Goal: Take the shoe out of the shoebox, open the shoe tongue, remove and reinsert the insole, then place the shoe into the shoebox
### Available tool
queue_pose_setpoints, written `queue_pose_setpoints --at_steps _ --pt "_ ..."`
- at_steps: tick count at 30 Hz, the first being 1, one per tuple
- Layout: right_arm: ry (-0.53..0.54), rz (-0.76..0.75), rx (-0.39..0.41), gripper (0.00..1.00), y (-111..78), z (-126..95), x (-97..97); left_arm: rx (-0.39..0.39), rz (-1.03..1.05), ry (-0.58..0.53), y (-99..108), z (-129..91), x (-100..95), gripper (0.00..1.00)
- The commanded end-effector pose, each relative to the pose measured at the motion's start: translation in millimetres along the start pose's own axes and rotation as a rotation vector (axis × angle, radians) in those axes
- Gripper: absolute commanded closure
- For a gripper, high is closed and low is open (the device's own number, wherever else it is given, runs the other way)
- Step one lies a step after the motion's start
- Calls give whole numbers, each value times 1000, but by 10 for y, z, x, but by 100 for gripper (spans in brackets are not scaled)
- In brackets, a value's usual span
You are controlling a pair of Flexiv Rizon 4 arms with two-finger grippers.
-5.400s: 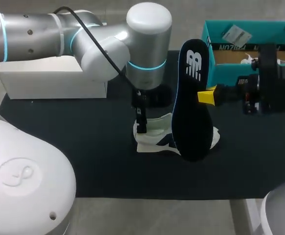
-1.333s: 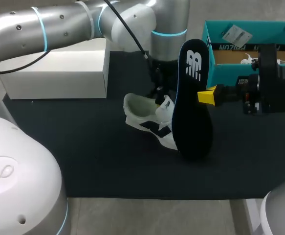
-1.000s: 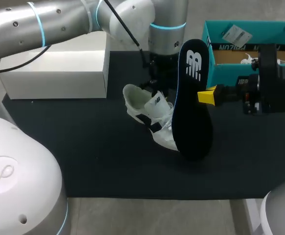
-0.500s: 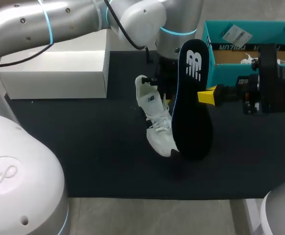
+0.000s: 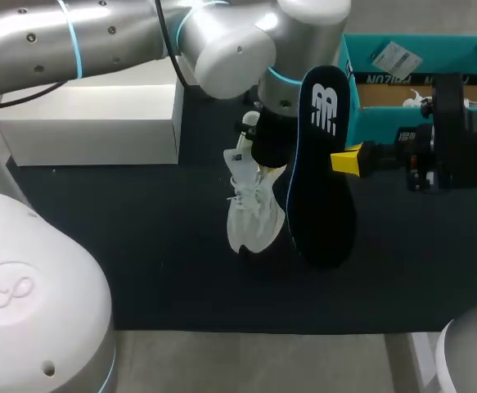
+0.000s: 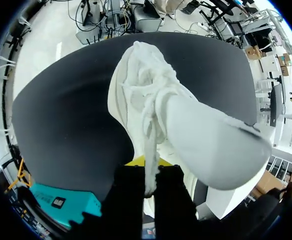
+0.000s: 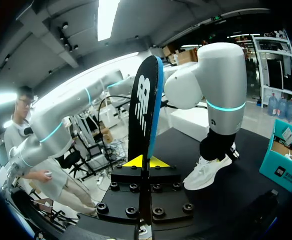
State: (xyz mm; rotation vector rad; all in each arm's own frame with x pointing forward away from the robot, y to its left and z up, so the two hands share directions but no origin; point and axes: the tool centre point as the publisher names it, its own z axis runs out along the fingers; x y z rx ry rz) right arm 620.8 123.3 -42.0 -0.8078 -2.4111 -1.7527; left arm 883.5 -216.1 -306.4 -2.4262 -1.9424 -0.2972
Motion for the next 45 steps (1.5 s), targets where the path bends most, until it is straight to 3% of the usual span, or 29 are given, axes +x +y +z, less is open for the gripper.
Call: queue_pose_setpoints --at_steps 1,10,18,37,45 --pt "-13 0 -4 100 -6 35 74 -14 -28 17 10 25 -59 100" --pt "-13 0 -4 100 -6 35 74 -8 -42 47 65 62 -58 100" --pt "-13 0 -4 100 -6 35 74 20 -78 105 144 222 -33 100" --pt "-13 0 -4 100 -6 35 74 40 -48 125 345 391 -230 100" --pt "-13 0 -4 100 -6 35 74 71 -3 122 314 498 -263 100"
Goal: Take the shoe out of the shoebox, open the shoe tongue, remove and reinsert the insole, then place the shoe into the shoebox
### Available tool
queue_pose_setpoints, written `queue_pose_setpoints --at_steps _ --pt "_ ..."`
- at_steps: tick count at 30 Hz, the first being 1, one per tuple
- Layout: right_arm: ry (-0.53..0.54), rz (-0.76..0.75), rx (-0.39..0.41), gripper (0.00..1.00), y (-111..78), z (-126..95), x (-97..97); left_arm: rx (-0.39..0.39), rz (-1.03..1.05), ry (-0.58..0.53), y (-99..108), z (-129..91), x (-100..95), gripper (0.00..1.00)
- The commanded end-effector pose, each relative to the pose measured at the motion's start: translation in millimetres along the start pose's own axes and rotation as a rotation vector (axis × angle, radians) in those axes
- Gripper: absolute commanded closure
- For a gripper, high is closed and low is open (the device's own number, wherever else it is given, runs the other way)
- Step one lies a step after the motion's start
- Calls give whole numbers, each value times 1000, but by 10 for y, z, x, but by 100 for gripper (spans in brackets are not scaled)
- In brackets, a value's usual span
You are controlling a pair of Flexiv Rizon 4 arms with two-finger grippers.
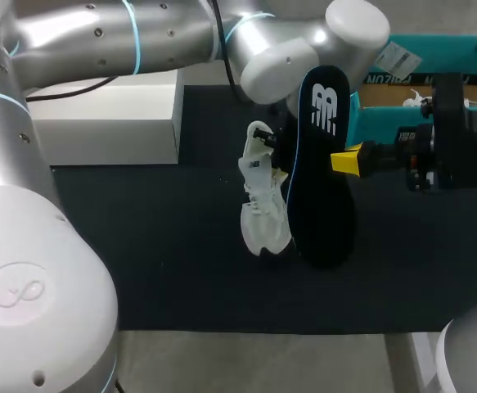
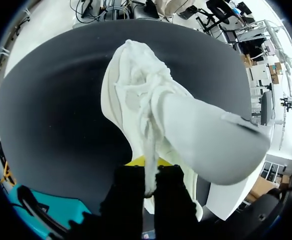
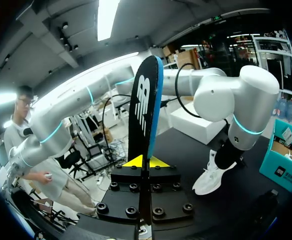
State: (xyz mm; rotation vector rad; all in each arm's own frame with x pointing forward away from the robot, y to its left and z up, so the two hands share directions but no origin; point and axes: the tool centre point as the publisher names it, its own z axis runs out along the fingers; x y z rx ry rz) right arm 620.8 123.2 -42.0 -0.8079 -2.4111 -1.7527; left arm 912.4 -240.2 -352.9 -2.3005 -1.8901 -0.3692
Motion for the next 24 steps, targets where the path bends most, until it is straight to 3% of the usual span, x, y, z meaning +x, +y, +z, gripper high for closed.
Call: queue_pose_setpoints --at_steps 1,15,24 --pt "-13 0 -5 100 -6 35 74 12 18 9 23 33 -25 100" --pt "-13 0 -5 100 -6 35 74 -17 1 58 -77 -108 103 100" --pt "-13 0 -5 100 -6 35 74 7 -19 77 6 65 54 100"
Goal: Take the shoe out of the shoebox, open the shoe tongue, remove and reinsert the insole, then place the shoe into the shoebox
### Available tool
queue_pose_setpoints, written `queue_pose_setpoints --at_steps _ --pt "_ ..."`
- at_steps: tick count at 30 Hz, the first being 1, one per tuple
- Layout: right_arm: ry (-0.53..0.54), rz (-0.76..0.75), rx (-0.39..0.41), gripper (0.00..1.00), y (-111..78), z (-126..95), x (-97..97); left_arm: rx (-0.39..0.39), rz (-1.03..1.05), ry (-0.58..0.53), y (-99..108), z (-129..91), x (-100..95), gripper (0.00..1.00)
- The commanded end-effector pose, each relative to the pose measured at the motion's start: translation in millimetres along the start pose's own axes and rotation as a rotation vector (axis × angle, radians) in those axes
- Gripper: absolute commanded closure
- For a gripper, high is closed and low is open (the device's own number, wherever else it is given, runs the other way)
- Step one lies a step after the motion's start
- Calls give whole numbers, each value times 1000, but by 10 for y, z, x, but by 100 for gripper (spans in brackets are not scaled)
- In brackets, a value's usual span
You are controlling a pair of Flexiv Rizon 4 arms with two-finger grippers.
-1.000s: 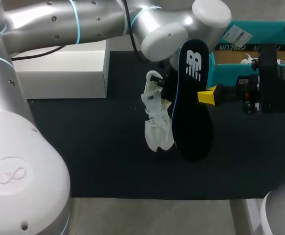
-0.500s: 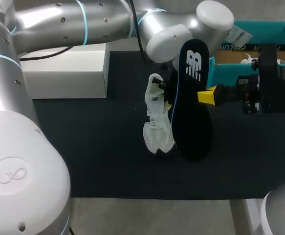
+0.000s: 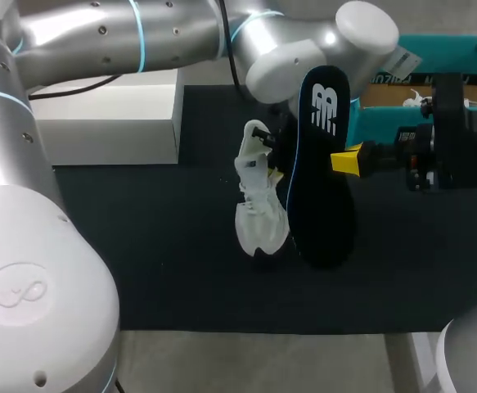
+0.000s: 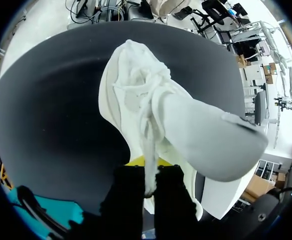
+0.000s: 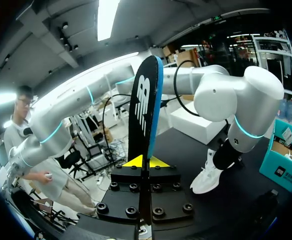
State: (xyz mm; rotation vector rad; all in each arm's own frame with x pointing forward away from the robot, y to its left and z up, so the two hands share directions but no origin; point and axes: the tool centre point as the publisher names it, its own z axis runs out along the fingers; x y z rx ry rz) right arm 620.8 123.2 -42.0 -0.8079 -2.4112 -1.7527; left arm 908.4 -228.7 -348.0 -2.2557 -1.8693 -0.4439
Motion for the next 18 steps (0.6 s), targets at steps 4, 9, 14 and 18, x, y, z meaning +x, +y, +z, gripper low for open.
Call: queue_pose_setpoints --at_steps 4,9,14,18 --pt "-13 0 -5 100 -6 35 74 22 -12 12 85 151 -87 100" --pt "-13 0 -5 100 -6 35 74 38 -6 2 74 184 -94 100" --pt "-13 0 -5 100 -6 35 74 23 10 -77 18 92 -77 0" --pt "-13 0 -5 100 -6 35 74 -15 23 -184 -12 -82 -40 0"
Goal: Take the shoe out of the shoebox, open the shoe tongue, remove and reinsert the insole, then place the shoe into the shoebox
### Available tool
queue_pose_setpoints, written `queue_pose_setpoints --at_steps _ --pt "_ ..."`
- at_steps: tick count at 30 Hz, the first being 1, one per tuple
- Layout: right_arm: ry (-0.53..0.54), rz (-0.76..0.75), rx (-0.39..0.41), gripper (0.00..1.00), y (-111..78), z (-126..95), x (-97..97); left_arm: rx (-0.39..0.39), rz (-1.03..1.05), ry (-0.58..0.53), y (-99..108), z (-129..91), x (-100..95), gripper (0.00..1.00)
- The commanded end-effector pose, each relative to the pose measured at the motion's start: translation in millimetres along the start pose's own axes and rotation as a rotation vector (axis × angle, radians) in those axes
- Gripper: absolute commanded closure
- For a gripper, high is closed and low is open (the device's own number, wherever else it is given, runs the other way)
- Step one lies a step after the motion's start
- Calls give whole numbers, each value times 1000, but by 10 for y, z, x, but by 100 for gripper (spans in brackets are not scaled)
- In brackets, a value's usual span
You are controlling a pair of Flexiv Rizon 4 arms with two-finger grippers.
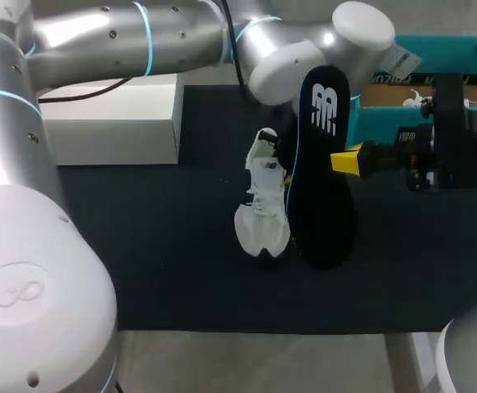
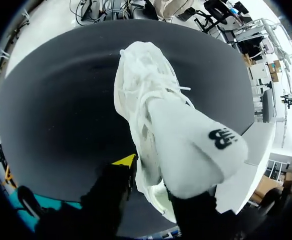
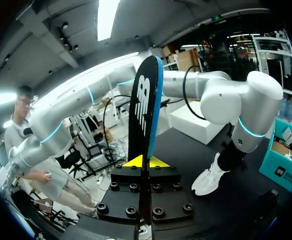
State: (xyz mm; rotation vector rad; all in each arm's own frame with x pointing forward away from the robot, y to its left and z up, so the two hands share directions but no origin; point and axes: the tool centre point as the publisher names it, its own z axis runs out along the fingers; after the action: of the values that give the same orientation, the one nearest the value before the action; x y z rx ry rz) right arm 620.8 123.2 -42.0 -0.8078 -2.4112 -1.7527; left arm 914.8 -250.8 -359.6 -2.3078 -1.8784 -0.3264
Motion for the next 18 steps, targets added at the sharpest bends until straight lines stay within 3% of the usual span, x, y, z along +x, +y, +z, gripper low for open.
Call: queue_pose_setpoints --at_steps 1,10,14,18 --pt "-13 0 -5 100 -6 35 74 -52 5 -118 -126 -191 182 0" --pt "-13 0 -5 100 -6 35 74 -254 -46 -497 -170 -852 280 0" --pt "-13 0 -5 100 -6 35 74 -339 -72 -591 -174 -1178 309 0" --pt "-13 0 -5 100 -6 35 74 -374 -80 -698 -150 -1403 352 0"
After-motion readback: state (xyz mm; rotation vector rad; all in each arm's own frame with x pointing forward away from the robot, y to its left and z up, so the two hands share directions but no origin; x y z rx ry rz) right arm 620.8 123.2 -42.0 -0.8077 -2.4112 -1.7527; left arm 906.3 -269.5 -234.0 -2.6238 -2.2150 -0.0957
